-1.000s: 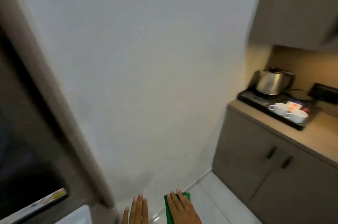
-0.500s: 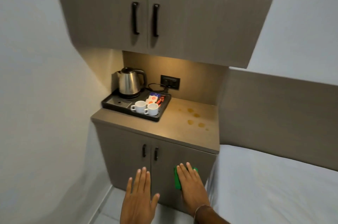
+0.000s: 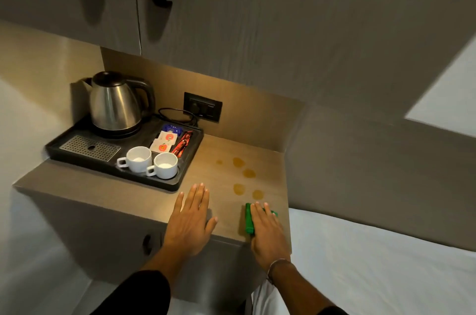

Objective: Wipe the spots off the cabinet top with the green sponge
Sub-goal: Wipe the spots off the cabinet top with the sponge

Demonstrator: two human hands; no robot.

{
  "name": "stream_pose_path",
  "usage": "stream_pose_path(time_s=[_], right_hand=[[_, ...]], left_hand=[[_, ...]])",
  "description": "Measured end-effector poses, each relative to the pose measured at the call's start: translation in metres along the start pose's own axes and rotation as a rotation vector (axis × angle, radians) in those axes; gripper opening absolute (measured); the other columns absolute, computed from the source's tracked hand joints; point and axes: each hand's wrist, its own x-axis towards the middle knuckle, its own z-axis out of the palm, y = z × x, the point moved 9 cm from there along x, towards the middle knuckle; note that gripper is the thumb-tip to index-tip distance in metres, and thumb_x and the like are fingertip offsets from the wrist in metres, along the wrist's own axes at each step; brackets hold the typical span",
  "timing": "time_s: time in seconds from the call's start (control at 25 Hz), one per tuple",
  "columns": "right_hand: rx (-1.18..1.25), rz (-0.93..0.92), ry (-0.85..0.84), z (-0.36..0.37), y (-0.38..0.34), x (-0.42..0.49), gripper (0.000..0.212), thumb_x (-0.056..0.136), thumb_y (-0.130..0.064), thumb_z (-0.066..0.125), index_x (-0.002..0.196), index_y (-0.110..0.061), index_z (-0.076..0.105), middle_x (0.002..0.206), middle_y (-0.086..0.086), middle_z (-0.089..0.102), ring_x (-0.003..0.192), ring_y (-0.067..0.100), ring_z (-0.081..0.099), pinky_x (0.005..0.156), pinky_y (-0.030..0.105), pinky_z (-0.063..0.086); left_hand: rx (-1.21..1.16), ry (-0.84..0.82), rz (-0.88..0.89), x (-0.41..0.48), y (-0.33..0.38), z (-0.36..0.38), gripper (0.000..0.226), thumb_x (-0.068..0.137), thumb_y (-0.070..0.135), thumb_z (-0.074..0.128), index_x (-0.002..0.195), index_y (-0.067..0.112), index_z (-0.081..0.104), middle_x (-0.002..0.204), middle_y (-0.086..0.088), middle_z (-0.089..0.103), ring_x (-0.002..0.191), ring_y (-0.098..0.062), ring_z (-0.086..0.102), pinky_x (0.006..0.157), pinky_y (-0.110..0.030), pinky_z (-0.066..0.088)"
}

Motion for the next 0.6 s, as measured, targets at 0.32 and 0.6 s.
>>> stream_pose_path(time_s=[0.32, 0.6], right_hand=[[0.014, -0.124, -0.198, 0.047, 0.018, -0.010, 0.089, 0.089, -0.006, 0.044, 0.153, -0.037, -0.009, 0.163, -0.020, -0.018, 0.154, 0.011, -0.016, 0.127, 0.043, -0.007], [0.133, 0.049, -0.127, 0.028, 0.019, 0.081, 0.081, 0.088, 0.004, 0.047, 0.158, -0.017, 0.013, 0.167, -0.004, 0.006, 0.156, 0.019, -0.001, 0.128, 0.046, 0.000]], left_hand=[[-0.037, -0.061, 0.124, 0.063, -0.038, 0.042, 0.083, 0.100, 0.061, 0.003, 0.164, 0.009, 0.007, 0.175, -0.013, 0.008, 0.160, -0.029, -0.001, 0.130, -0.054, 0.003], [-0.145, -0.037, 0.168, 0.067, -0.039, 0.054, 0.074, 0.107, 0.056, 0.014, 0.165, 0.013, 0.002, 0.175, -0.008, 0.000, 0.160, -0.026, -0.007, 0.131, -0.049, 0.003]])
